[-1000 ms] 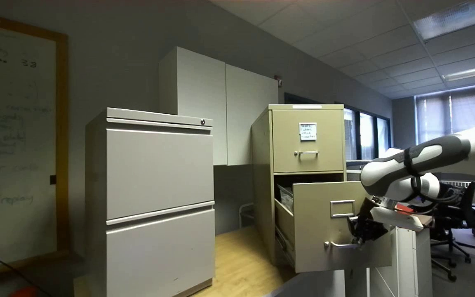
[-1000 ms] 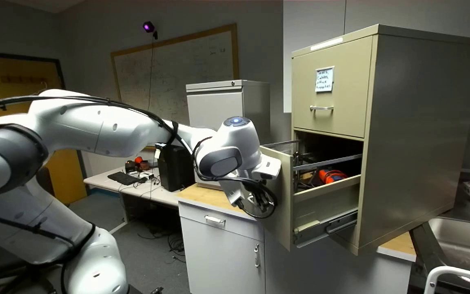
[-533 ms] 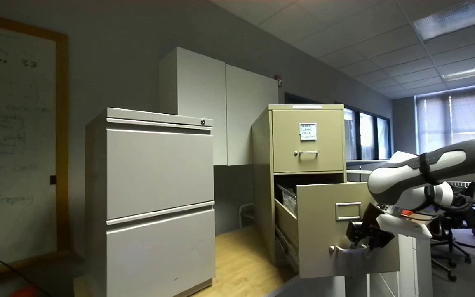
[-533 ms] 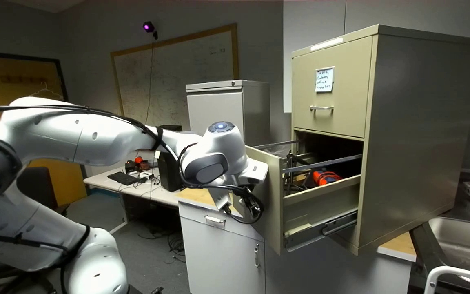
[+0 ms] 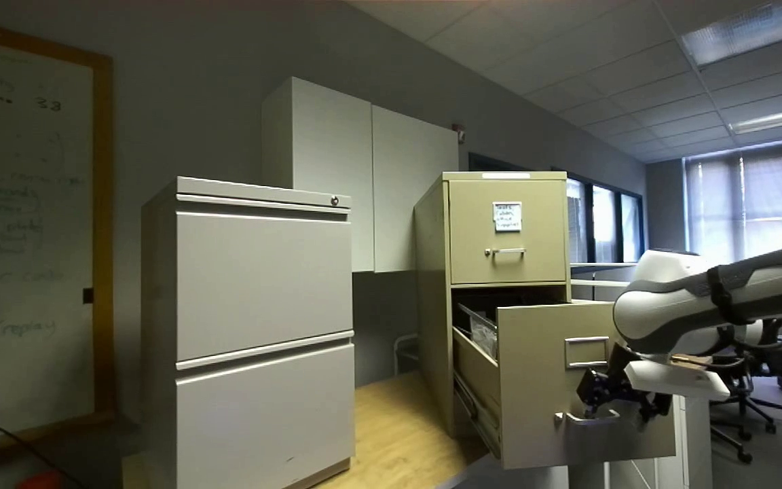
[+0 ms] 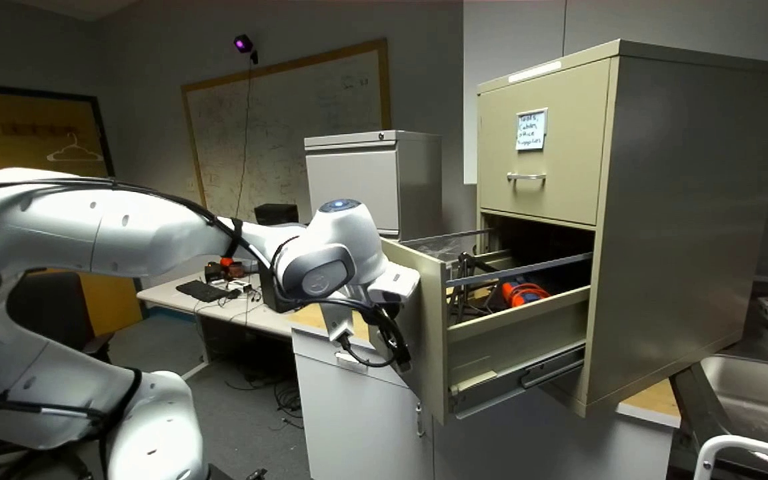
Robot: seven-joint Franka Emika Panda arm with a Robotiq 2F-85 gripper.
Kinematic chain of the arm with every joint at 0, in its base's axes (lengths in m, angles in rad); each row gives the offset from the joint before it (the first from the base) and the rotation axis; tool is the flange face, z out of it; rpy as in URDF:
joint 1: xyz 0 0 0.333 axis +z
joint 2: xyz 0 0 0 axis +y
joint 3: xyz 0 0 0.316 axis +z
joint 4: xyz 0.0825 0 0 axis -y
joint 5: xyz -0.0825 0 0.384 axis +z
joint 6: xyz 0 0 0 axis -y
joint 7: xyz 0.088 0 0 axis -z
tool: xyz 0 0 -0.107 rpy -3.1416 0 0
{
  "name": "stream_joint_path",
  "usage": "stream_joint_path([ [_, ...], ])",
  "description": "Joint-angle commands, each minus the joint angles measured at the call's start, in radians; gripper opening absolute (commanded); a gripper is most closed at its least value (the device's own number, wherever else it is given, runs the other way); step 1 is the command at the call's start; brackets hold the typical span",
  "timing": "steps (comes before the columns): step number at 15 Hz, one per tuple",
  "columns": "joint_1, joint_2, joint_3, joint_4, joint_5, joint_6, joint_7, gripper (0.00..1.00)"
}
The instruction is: Open the bottom drawer of the right cabinet
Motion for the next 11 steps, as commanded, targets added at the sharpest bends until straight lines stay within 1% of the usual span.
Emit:
stream_joint_path([
  [1, -0.093, -0.111, 0.092, 0.015, -0.137, -0.230, 0.124, 1.00],
  [3, -0.125, -0.153, 0.127, 0.046, -0.203, -0.339, 0.188, 1.00],
  [4, -0.154, -0.167, 0.154, 0.065, -0.224, -0.384, 0.205, 1.00],
  [5, -0.147, -0.179, 0.154, 0.090, -0.266, -0.442, 0.237, 1.00],
  [6, -0.153, -0.187, 0.167, 0.110, -0.299, -0.509, 0.253, 1.00],
  [8, -0.137, -0.212, 0.167, 0.137, -0.340, -0.605, 0.266, 1.00],
  [9, -0.125, -0.222, 0.165, 0.149, -0.354, -0.644, 0.266, 1.00],
  [11, -0.090, -0.237, 0.146, 0.159, -0.364, -0.681, 0.247, 1.00],
])
